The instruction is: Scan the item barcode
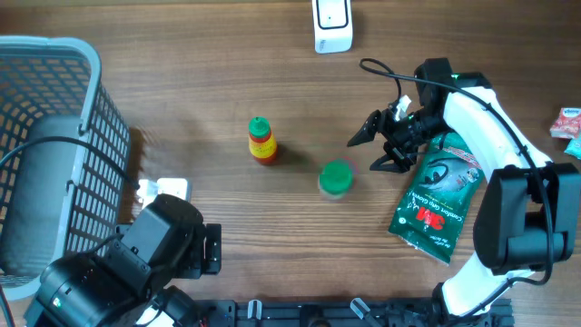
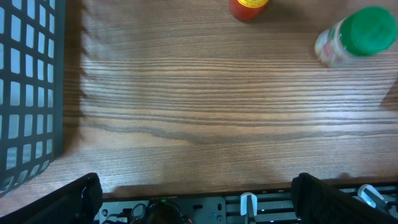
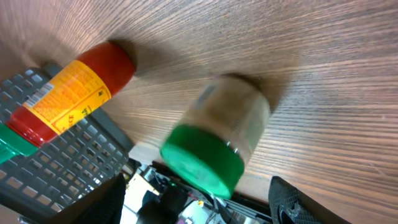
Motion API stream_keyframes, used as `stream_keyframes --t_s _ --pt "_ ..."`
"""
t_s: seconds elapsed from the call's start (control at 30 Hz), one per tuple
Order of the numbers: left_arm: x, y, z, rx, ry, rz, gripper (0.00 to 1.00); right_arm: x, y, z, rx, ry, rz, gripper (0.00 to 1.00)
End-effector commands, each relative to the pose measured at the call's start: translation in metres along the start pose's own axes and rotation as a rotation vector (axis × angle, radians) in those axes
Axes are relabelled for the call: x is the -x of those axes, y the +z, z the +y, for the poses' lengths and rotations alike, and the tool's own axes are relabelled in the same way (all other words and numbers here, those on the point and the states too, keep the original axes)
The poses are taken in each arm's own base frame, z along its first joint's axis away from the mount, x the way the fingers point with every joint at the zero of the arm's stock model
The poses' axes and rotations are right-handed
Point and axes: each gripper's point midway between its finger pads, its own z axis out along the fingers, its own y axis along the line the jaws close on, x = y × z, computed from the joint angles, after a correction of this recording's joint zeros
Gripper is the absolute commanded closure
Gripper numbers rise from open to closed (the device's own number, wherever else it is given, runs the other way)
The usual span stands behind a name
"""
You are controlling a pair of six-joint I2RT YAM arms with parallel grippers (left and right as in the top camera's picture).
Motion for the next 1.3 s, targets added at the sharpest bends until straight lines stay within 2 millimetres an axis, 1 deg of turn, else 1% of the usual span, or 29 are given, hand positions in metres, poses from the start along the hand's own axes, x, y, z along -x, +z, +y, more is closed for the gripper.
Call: stream_keyframes --t_s 0.0,0.1,0.13,0.2,0.27,0.3,0.37,0.4,0.43,0.5,0.57,0.6,0.63,0.7,0.77,0.8,0.93,1.03,1.07,1.1,1.13,1.17,1.23,1.27 --pt "0.001 -0.001 0.001 0.002 -0.013 -0.012 0.0 0.007 -0.007 -0.007 -0.067 -0.052 -0.066 0.22" --pt "0.001 -0.001 0.001 0.002 -0.013 -0.012 0.0 0.01 -0.008 -0.01 -0.085 -0.061 -0.083 0.19" --pt "0.001 -0.001 0.001 0.002 -0.013 -0.012 0.0 0.009 -0.01 -0.009 -0.086 -0.091 -0.088 0.18" --pt "0.001 -0.001 0.001 0.002 -0.013 -0.012 0.0 0.005 -0.018 -0.01 -0.109 -0.094 -0.111 0.16" --pt "0.001 -0.001 0.001 0.002 -0.013 -0.011 0.0 0.001 -0.027 -0.009 -0.127 -0.092 -0.149 0.1" --pt "0.001 -0.001 0.001 0.002 -0.013 -0.012 0.0 -0.002 -0.036 -0.011 -0.172 -0.05 -0.21 0.02" --pt "0.001 -0.001 0.001 0.002 -0.013 -0.012 0.0 -0.006 -0.048 -0.017 -0.26 0.083 -0.324 0.0" --pt "0.001 -0.001 0.001 0.002 -0.013 -0.011 0.0 -0.008 -0.05 -0.015 -0.28 0.133 -0.377 0.0" --pt "0.001 -0.001 0.001 0.002 -0.013 -0.011 0.0 -0.012 -0.046 -0.006 -0.27 0.178 -0.413 0.0" --pt "0.001 -0.001 0.001 0.002 -0.014 -0.012 0.0 -0.018 -0.031 0.012 -0.23 0.232 -0.428 0.0" --pt "0.001 -0.001 0.001 0.002 -0.013 -0.011 0.0 -0.019 -0.009 0.028 -0.242 0.178 -0.46 0.0" --pt "0.001 -0.001 0.001 0.002 -0.013 -0.012 0.0 -0.022 0.001 0.029 -0.256 0.179 -0.463 0.0" --pt "0.001 -0.001 0.001 0.002 -0.013 -0.012 0.0 -0.029 0.015 0.027 -0.285 0.236 -0.461 0.0" --pt "0.001 -0.001 0.001 0.002 -0.013 -0.012 0.0 -0.033 0.031 0.022 -0.329 0.316 -0.487 0.0" --pt "0.001 -0.001 0.001 0.002 -0.013 -0.012 0.0 -0.034 0.043 0.017 -0.361 0.371 -0.513 0.0" --pt "0.001 -0.001 0.001 0.002 -0.013 -0.011 0.0 -0.036 0.054 0.013 -0.388 0.387 -0.501 0.0" --pt "0.001 -0.001 0.001 0.002 -0.013 -0.011 0.0 -0.031 0.072 -0.004 -0.47 0.407 -0.481 0.0" --pt "0.001 -0.001 0.001 0.002 -0.013 -0.012 0.0 -0.027 0.08 -0.011 -0.499 0.4 -0.471 0.02" --pt "0.001 -0.001 0.001 0.002 -0.013 -0.011 0.0 -0.025 0.082 -0.011 -0.507 0.376 -0.463 0.05" --pt "0.001 -0.001 0.001 0.002 -0.013 -0.012 0.0 -0.024 0.082 -0.01 -0.512 0.331 -0.452 0.12" --pt "0.001 -0.001 0.001 0.002 -0.013 -0.012 0.0 -0.023 0.083 -0.009 -0.516 0.285 -0.445 0.23" --pt "0.001 -0.001 0.001 0.002 -0.013 -0.011 0.0 -0.021 0.082 -0.008 -0.526 0.213 -0.434 0.28" --pt "0.001 -0.001 0.001 0.002 -0.013 -0.012 0.0 -0.017 0.08 -0.009 -0.565 0.062 -0.414 0.32" --pt "0.001 -0.001 0.001 0.002 -0.013 -0.011 0.0 -0.016 0.078 -0.01 -0.589 -0.009 -0.403 0.38"
